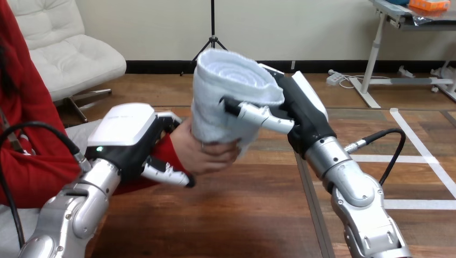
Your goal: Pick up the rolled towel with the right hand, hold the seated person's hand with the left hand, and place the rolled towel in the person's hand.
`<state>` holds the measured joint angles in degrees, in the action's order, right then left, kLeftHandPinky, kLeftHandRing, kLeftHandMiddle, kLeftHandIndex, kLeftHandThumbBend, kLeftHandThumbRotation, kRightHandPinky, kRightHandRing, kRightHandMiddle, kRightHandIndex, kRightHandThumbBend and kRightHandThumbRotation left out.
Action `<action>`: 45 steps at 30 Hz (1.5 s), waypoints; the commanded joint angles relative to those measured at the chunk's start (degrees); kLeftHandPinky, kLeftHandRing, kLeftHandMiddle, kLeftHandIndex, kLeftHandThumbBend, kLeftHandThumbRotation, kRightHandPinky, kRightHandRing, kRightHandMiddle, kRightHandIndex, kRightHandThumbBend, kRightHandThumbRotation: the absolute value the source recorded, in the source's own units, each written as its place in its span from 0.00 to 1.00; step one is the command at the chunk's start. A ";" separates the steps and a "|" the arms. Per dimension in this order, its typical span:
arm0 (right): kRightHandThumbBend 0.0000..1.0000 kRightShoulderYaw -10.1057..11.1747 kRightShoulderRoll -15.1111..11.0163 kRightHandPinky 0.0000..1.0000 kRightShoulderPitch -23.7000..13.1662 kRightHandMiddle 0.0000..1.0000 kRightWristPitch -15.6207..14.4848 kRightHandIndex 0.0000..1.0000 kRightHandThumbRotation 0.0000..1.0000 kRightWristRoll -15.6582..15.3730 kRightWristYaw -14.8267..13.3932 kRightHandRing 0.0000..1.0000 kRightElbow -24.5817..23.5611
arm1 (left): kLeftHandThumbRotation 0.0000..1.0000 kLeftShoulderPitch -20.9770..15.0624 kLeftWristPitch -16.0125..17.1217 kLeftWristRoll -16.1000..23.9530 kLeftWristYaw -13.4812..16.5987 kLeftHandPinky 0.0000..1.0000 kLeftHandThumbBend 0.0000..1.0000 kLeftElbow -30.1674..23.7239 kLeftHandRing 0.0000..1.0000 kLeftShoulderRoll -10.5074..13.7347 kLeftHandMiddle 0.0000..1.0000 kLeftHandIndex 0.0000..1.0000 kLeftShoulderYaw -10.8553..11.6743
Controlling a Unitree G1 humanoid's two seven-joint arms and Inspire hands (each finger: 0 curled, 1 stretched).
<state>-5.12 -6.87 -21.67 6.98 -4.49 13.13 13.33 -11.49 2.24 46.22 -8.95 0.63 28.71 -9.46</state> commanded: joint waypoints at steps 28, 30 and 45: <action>1.00 4.52 -2.28 0.75 11.13 0.86 -0.21 0.88 1.00 10.08 6.21 0.85 -8.62 | 0.81 9.85 0.08 -4.70 12.84 0.94 1.00 -8.79 0.94 -4.67 0.93 0.90 2.77; 1.00 4.78 -2.35 0.77 11.98 0.87 -0.22 0.89 1.00 10.63 6.41 0.86 -9.25 | 0.83 11.01 0.25 -5.19 13.98 0.95 1.00 -9.10 0.94 -5.28 0.94 0.91 2.90; 1.00 6.84 -2.60 0.88 19.88 0.90 0.36 0.90 1.00 14.15 6.23 0.90 -14.81 | 0.99 21.85 11.05 -22.60 21.52 0.89 0.99 -8.23 0.93 -14.55 0.95 0.92 5.42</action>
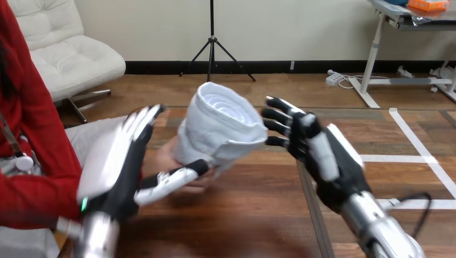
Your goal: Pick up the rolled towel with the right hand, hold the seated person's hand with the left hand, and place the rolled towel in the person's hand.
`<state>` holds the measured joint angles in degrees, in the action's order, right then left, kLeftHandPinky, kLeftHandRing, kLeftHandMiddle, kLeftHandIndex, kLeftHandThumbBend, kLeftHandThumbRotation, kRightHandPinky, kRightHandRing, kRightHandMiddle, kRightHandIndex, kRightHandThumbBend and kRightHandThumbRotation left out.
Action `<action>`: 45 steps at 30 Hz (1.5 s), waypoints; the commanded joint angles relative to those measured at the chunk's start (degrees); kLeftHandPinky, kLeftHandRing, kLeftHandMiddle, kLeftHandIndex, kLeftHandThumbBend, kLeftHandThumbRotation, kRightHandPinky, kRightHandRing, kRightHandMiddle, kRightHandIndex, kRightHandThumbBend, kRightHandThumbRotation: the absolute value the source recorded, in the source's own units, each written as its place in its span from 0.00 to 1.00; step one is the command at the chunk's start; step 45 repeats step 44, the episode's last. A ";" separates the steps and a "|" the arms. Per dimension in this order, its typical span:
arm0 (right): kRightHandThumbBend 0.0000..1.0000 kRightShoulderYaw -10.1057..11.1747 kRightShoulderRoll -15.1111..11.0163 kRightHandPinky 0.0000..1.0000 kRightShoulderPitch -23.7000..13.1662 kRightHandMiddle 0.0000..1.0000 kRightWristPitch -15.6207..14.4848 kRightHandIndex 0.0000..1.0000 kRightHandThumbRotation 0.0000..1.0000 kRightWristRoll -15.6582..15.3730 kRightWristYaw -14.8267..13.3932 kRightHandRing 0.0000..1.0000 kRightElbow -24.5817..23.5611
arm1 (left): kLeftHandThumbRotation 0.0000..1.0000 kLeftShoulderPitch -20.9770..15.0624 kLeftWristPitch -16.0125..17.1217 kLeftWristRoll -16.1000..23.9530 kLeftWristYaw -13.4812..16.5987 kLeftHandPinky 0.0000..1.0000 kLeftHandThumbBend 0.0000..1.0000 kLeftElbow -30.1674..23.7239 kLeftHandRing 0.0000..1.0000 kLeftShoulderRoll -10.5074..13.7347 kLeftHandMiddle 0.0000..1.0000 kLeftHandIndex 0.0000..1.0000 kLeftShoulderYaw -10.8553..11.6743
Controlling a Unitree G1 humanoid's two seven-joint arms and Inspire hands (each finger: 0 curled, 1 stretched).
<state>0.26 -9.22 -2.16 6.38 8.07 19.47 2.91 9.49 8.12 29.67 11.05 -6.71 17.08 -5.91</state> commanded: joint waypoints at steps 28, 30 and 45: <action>1.00 2.96 0.66 0.92 16.33 0.90 8.93 0.90 1.00 6.03 2.18 0.90 -10.89 | 0.97 17.99 26.11 -25.56 -9.33 0.85 0.67 -1.18 0.90 -6.34 0.89 0.85 0.40; 1.00 2.86 0.61 0.93 16.90 0.90 9.16 0.90 1.00 6.24 2.39 0.90 -11.07 | 0.96 18.52 26.34 -25.90 -9.78 0.83 0.66 -1.51 0.89 -6.59 0.89 0.84 0.39; 0.98 1.92 1.70 0.99 21.17 0.89 8.57 0.89 1.00 8.39 2.61 0.88 -13.34 | 0.99 21.46 25.34 -26.71 -11.35 0.83 0.71 -5.82 0.89 -8.68 0.88 0.83 0.16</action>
